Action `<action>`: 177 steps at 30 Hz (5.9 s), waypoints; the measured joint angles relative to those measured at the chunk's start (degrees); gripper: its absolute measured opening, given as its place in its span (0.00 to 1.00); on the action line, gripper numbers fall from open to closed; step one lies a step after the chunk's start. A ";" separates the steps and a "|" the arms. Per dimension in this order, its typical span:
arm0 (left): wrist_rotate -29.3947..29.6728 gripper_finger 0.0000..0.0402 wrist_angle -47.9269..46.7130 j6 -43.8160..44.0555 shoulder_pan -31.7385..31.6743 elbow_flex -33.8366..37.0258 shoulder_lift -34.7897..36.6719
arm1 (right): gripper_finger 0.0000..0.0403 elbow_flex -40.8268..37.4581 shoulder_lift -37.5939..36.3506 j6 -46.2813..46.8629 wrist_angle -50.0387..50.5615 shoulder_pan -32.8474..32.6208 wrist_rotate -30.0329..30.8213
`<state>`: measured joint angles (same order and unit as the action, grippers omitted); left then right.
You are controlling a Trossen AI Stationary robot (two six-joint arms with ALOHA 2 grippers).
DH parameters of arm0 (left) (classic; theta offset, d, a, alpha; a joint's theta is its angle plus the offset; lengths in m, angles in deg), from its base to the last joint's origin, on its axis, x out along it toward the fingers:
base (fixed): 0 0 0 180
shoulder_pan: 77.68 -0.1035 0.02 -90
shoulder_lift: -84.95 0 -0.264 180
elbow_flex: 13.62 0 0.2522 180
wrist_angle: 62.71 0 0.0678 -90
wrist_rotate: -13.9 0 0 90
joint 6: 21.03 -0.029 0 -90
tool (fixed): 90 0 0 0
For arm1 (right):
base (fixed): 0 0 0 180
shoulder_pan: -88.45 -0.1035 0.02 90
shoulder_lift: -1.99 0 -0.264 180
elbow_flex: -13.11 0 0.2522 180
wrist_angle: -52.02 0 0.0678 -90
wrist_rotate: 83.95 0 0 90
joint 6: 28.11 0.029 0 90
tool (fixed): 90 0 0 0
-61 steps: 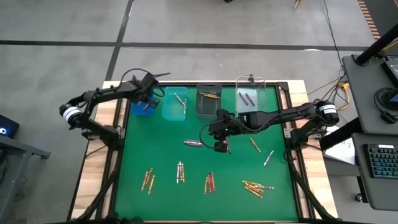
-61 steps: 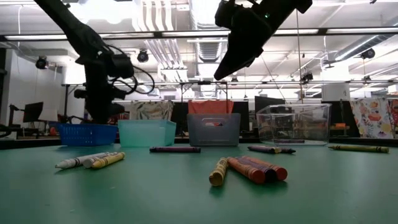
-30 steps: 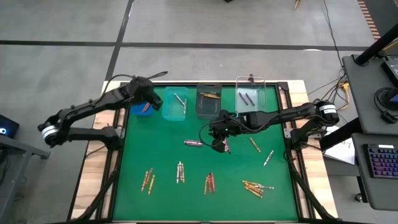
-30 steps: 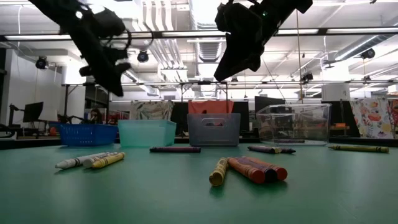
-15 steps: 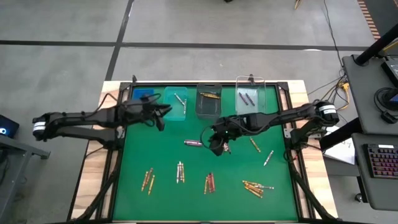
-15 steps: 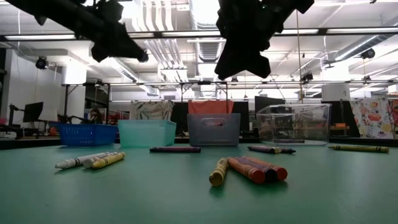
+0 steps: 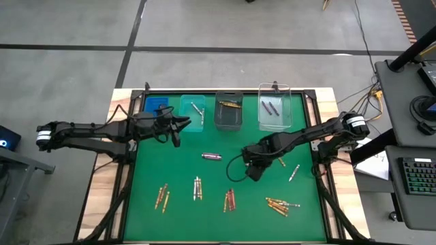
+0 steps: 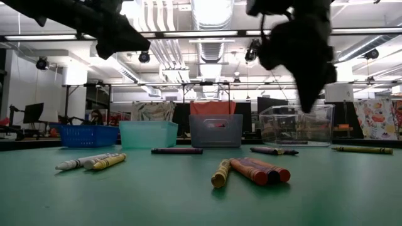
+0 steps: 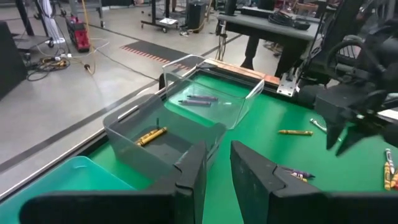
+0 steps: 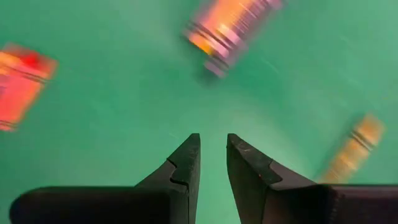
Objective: Sort crayons
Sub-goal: Put the yellow crayon into the black bin, then put the violet crayon into the bin
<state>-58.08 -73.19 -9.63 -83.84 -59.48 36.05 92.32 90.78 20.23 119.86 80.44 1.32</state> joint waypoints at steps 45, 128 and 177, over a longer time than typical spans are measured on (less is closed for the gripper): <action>0.02 0.14 0.89 -1.00 -0.04 0.00 -2.47 | 0.11 -18.53 -0.44 1.29 -1.92 7.17 7.05; 1.03 0.14 4.39 -4.98 -0.05 0.00 -2.08 | 0.03 26.16 24.68 -63.34 -22.06 36.14 12.28; -2.51 0.14 3.01 0.26 0.30 0.00 -2.16 | 0.35 27.15 18.44 -52.44 -21.26 34.25 3.96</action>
<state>-60.59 -70.18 -9.37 -83.54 -59.48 33.88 119.47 109.22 -32.22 98.60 114.69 5.28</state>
